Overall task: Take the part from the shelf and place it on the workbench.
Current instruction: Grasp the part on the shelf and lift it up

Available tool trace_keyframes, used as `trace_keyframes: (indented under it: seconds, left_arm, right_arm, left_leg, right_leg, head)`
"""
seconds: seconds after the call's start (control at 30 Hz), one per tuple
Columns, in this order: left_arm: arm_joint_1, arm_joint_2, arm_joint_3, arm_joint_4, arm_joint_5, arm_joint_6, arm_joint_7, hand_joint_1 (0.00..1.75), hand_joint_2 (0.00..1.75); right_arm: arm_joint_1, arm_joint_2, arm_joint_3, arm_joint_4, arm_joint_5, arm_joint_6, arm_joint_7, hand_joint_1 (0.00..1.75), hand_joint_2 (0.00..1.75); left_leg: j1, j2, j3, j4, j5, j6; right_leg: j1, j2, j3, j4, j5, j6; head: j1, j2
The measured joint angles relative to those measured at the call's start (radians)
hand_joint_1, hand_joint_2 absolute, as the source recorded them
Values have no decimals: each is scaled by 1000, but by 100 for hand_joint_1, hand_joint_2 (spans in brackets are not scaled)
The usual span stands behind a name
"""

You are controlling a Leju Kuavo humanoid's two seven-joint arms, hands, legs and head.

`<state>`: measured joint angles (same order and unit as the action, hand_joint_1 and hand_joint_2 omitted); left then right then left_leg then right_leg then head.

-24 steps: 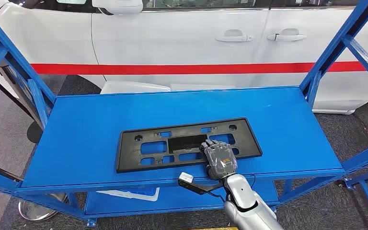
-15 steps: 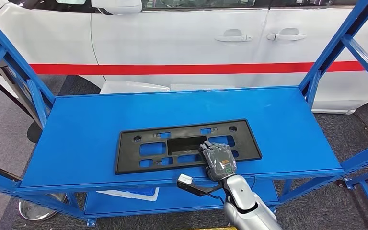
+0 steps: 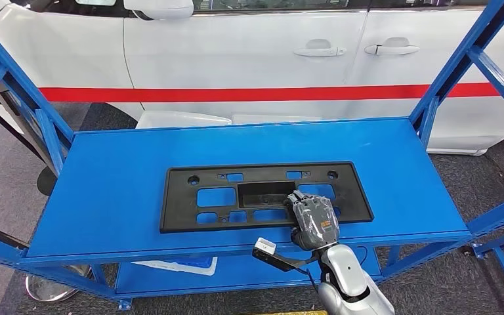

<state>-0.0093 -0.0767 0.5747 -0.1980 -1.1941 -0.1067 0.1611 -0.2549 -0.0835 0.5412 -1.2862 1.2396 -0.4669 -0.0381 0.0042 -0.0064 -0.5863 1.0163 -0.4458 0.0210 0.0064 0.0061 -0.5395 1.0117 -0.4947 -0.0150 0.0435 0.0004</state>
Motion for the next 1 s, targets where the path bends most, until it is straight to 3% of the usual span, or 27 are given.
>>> trace_keyframes:
  seconds: [0.1, 0.3, 0.37, 0.47, 0.5, 0.53, 0.57, 0.63, 0.67, 0.73, 0.83, 0.9, 0.97, 1.0]
  left_arm:
    - [0, -1, 6, 0, -1, -21, 20, 0, 175]
    - [2, -11, 9, 0, -26, -30, 61, 0, 175]
    - [2, -18, 9, 0, -34, -30, 67, 0, 175]
    - [2, -24, 9, 0, -43, -31, 69, 0, 175]
    - [2, -24, 9, 0, -44, -31, 69, 0, 175]
    - [2, -25, 9, 0, -44, -31, 69, 0, 175]
    - [2, -25, 9, 0, -45, -31, 69, 0, 175]
    - [2, -25, 9, 0, -49, -31, 69, 0, 175]
    - [1, -25, 9, 0, -51, -30, 70, 0, 175]
    - [1, -25, 9, 0, -52, -29, 71, 0, 175]
    - [3, -25, 10, 0, -52, -28, 71, 0, 175]
    - [3, -25, 10, 0, -53, -28, 71, 0, 175]
    - [1, -25, 10, 0, -53, -28, 72, 0, 175]
    - [1, -25, 10, 0, -53, -28, 72, 0, 175]
  right_arm:
    - [17, -20, -8, -65, 6, -11, -2, 175, 175]
    - [31, -99, -44, -244, -19, 18, -25, 175, 175]
    - [36, -126, -61, -296, -38, 26, -45, 175, 175]
    - [47, -152, -75, -338, -47, 28, -61, 175, 175]
    - [53, -158, -77, -345, -47, 28, -62, 175, 175]
    - [59, -162, -78, -351, -48, 28, -62, 175, 175]
    - [63, -167, -79, -355, -48, 29, -63, 175, 175]
    - [65, -174, -82, -362, -48, 29, -65, 175, 175]
    - [67, -176, -83, -365, -49, 29, -66, 175, 175]
    - [69, -178, -86, -370, -49, 29, -67, 175, 175]
    - [72, -181, -89, -376, -49, 29, -68, 175, 175]
    - [72, -181, -90, -379, -49, 29, -68, 175, 175]
    - [73, -181, -91, -382, -49, 29, -69, 175, 175]
    - [74, -181, -91, -382, -49, 29, -69, 175, 175]
  left_leg:
    - [0, 0, 0, 0, 0, 0]
    - [-1, 1, 2, -3, 5, 20]
    - [7, 4, 7, -22, 16, 28]
    - [10, 9, 4, -28, 22, 32]
    - [11, 9, 2, -26, 22, 31]
    - [13, 9, -1, -22, 23, 29]
    - [16, 8, -5, -18, 23, 25]
    - [23, 7, -14, -4, 20, 12]
    - [25, 6, -18, 3, 20, 3]
    - [23, 3, -26, 10, 25, -15]
    - [25, 1, -39, 18, 24, -37]
    - [27, 3, -67, 84, -40, -42]
    - [25, 4, -107, 210, -129, -42]
    - [23, 3, -119, 264, -155, -41]
  right_leg:
    - [0, 0, 0, 0, 0, 0]
    - [-5, 0, 3, -2, 1, 18]
    - [-4, -1, -13, 38, -35, 24]
    - [-14, -1, -89, 215, -134, 36]
    - [-21, -1, -107, 259, -146, 42]
    - [-27, -2, -109, 267, -137, 47]
    - [-33, -2, -93, 238, -110, 53]
    - [-43, -3, -26, 107, -49, 65]
    - [-43, 0, -2, 59, -28, 65]
    - [-38, 7, 9, 26, -21, 54]
    - [-36, 6, -11, 27, -7, 22]
    - [-35, 2, -28, 24, 9, 1]
    - [-27, -1, -49, 25, 25, -11]
    - [-22, -3, -60, 26, 32, -14]
  head:
    - [0, 0]
    - [0, 0]
    - [0, 0]
    - [0, 0]
    - [1, 0]
    - [0, 0]
    - [1, 0]
    - [1, 0]
    - [0, 0]
    - [0, 0]
    - [-1, 0]
    - [-1, 0]
    - [-2, 0]
    - [-2, 0]
